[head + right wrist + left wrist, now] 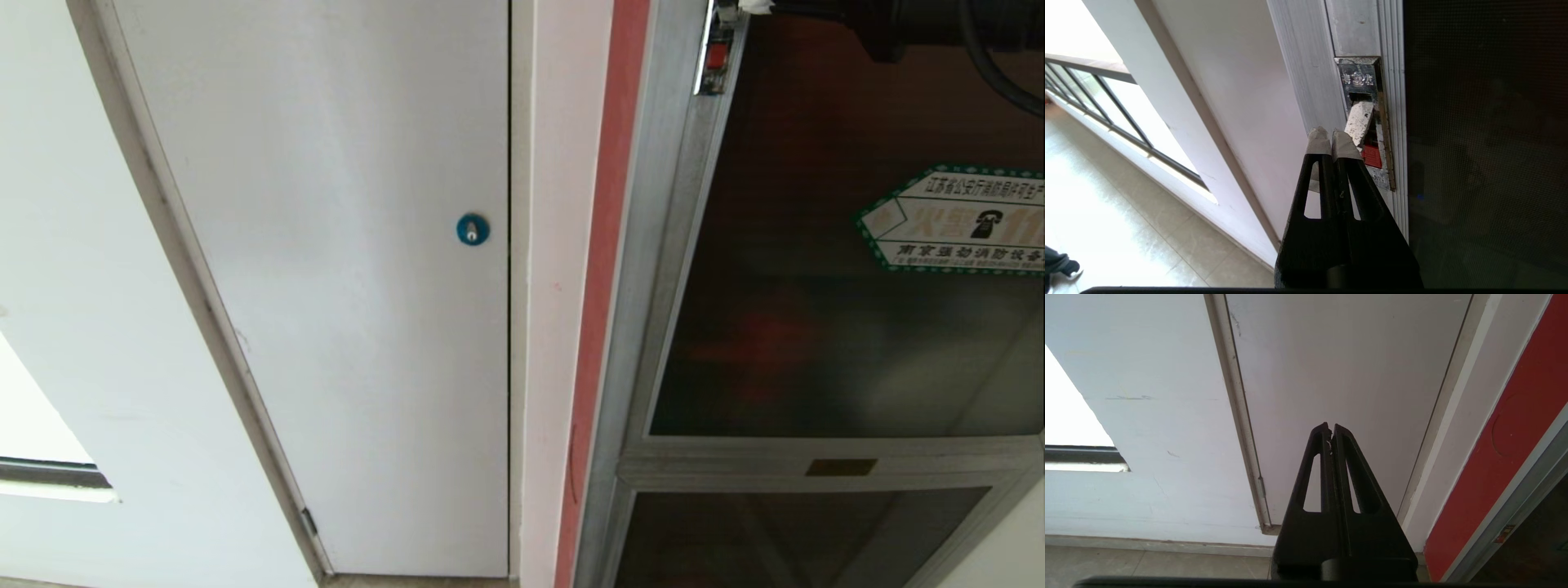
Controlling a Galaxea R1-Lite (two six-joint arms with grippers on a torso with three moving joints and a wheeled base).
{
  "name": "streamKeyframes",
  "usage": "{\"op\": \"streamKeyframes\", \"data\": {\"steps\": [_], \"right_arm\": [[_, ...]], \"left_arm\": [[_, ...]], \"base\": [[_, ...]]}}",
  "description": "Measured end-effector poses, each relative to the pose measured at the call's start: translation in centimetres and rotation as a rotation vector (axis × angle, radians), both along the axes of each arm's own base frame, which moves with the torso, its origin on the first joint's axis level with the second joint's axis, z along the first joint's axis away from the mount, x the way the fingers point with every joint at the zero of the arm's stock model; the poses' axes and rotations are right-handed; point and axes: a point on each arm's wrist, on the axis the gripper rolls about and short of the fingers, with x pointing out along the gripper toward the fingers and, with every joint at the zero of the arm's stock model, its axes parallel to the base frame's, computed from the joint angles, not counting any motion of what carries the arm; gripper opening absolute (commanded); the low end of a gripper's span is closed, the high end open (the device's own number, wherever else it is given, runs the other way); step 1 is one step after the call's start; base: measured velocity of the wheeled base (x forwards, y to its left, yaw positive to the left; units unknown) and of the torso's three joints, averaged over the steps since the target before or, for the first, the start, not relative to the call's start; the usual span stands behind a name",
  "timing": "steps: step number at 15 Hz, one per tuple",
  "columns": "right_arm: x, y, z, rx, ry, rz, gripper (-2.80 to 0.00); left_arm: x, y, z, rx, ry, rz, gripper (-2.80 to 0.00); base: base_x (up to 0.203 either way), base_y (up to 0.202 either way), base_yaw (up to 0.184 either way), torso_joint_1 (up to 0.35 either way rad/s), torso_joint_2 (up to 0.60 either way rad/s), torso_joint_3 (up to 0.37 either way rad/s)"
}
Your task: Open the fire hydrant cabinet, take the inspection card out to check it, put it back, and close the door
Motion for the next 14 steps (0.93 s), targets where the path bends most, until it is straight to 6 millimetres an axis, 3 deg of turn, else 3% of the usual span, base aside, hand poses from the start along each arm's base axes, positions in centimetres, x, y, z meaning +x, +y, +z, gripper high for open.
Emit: {"op": "streamKeyframes", "data": {"steps": [14], "right_arm": [[1.5,0.0,-1.0,-0.009,0.028,-0.019,-2.8]], "left_arm": [[0.0,0.0,0.0,0.0,0.0,0.0,-2.8]], "base": [[0.0,0.0,0.0,0.0,0.0,0.0]]}}
